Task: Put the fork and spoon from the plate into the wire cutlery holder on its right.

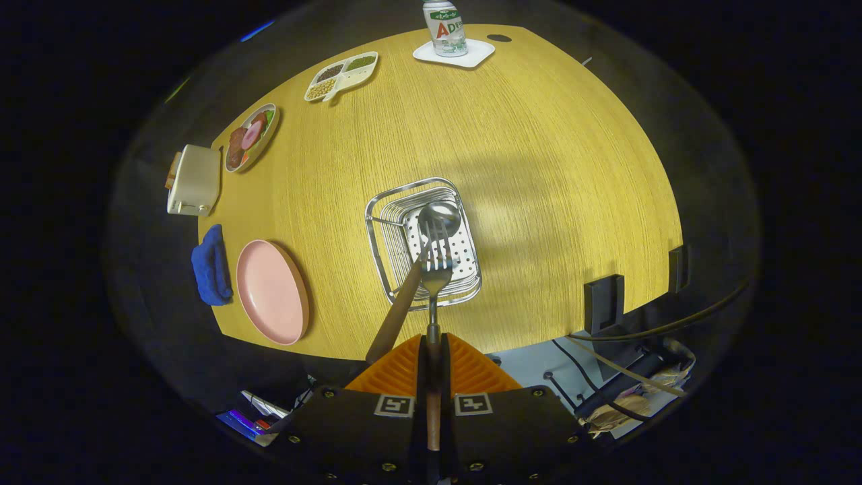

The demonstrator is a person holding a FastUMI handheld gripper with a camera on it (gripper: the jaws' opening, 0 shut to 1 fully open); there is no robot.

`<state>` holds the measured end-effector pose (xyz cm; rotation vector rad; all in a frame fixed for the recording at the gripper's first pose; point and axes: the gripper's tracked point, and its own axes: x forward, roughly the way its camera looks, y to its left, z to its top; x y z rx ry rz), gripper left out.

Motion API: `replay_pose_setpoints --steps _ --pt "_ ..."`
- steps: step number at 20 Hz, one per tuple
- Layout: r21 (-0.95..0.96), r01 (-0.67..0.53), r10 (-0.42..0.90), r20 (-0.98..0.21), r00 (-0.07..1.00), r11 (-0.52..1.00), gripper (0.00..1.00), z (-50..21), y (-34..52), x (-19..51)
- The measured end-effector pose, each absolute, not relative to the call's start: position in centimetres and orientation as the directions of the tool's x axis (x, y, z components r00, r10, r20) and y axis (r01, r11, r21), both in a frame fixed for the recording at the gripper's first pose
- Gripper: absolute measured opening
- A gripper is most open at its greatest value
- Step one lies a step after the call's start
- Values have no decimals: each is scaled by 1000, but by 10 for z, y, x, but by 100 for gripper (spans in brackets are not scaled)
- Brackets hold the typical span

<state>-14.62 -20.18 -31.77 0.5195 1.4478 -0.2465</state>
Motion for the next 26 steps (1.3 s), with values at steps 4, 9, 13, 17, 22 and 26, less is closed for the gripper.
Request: replay_pose_setpoints --steps 4,9,13,17,22,26 --pt "197 467 147 -979 141 862 12 -313 -204 -141" --pt "207 479 142 -975 168 853 15 -305 -211 -137" --pt "217 484 146 -973 180 847 15 -301 -211 -140" --pt "216 475 138 -971 193 853 15 -294 -211 -144" --pt "246 482 140 -959 245 841 15 -273 -210 -147" --pt "260 495 80 -931 355 829 15 -251 -221 -135"
